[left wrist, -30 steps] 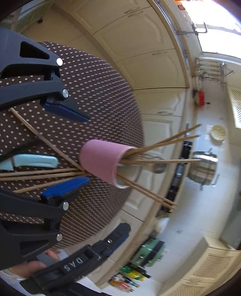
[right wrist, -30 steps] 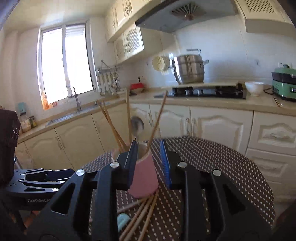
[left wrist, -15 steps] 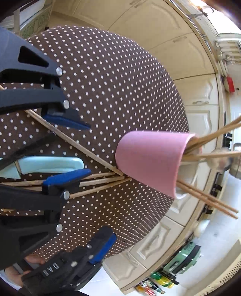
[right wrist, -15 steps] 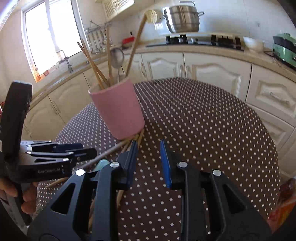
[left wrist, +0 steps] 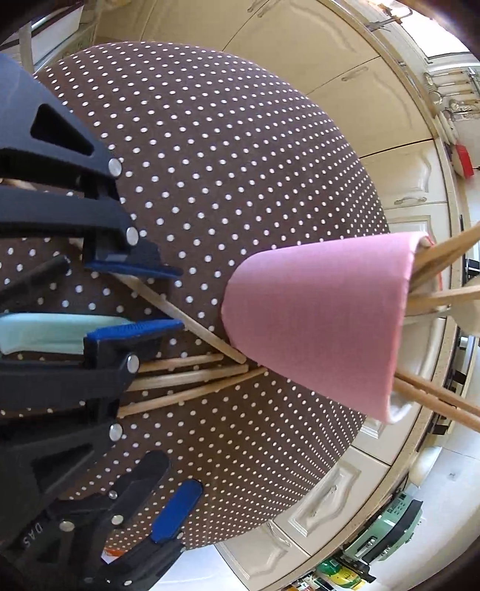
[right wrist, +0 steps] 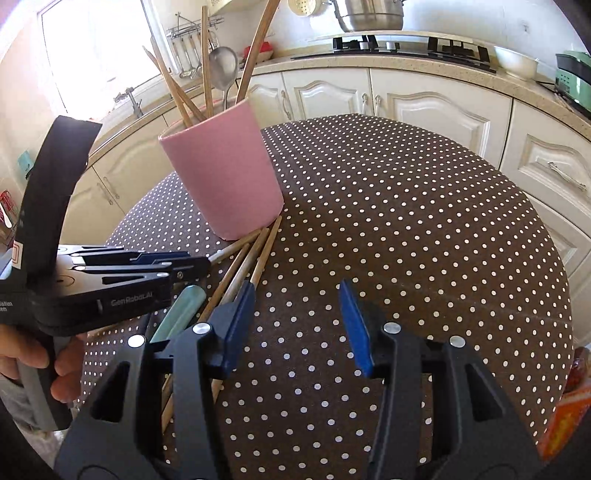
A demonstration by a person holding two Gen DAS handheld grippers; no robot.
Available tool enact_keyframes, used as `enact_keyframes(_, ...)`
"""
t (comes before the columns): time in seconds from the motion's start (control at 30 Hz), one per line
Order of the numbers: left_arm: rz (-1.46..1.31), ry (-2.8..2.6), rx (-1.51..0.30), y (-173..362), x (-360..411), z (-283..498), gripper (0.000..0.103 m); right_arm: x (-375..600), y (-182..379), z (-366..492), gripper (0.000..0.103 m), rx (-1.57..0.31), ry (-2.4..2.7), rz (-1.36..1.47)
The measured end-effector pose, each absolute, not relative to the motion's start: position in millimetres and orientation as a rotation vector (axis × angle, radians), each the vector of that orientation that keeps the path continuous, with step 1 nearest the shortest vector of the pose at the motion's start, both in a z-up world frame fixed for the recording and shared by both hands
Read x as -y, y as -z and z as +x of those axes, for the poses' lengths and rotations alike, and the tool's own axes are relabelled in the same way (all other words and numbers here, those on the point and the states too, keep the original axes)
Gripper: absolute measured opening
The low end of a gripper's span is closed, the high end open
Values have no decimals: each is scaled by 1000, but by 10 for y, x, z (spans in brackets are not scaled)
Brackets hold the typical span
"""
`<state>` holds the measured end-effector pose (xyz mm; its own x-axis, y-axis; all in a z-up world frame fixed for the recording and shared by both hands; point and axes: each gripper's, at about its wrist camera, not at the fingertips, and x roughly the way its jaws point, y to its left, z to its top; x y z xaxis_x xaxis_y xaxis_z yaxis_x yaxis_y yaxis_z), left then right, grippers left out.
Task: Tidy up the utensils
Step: 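Lower both tools beside the cup and close each on a loose chopstick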
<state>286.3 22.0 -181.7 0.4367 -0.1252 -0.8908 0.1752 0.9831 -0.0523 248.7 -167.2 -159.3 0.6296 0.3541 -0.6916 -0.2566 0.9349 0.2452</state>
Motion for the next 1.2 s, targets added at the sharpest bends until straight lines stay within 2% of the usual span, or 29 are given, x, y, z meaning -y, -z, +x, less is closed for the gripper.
enact_keyframes(0.13,96,195,-1076,1804,-79,2957,13,1630,1641,2578,47,-858,-361,124)
enact_keyframes(0.2,92,204,-1051,1757,-34,2922,0,1616,1670,2662,47,-886,-366,124)
enact_keyframes(0.4,94,198,-994,1630,-146,2728,0,1514,1708,2791,47,-937,-363,97)
enact_keyframes(0.7,125,199,-1006,1644,-221,2710,2,1173,1714,3012,47,-994,-367,-1)
enact_keyframes(0.73,124,205,-1014,1660,-222,2721,3,1131,1716,3039,47,-1001,-364,-22)
enact_keyframes(0.8,125,206,-1024,1703,-228,2750,16,1070,1724,3077,47,-1006,-363,-55)
enact_keyframes(0.83,139,192,-1017,1714,-221,2762,29,1037,1731,3100,47,-1011,-361,-75)
enact_keyframes(0.87,147,187,-1010,1731,-224,2740,33,1005,1740,3113,47,-1012,-358,-96)
enact_keyframes(0.97,149,196,-1015,1751,-207,2761,33,900,1761,3142,46,-1012,-353,-168)
enact_keyframes(1.1,168,196,-1031,1795,-149,2853,33,919,1757,3225,32,-1034,-365,-186)
enact_keyframes(1.2,167,202,-1051,1847,-117,2949,33,999,1740,3291,28,-1069,-392,-167)
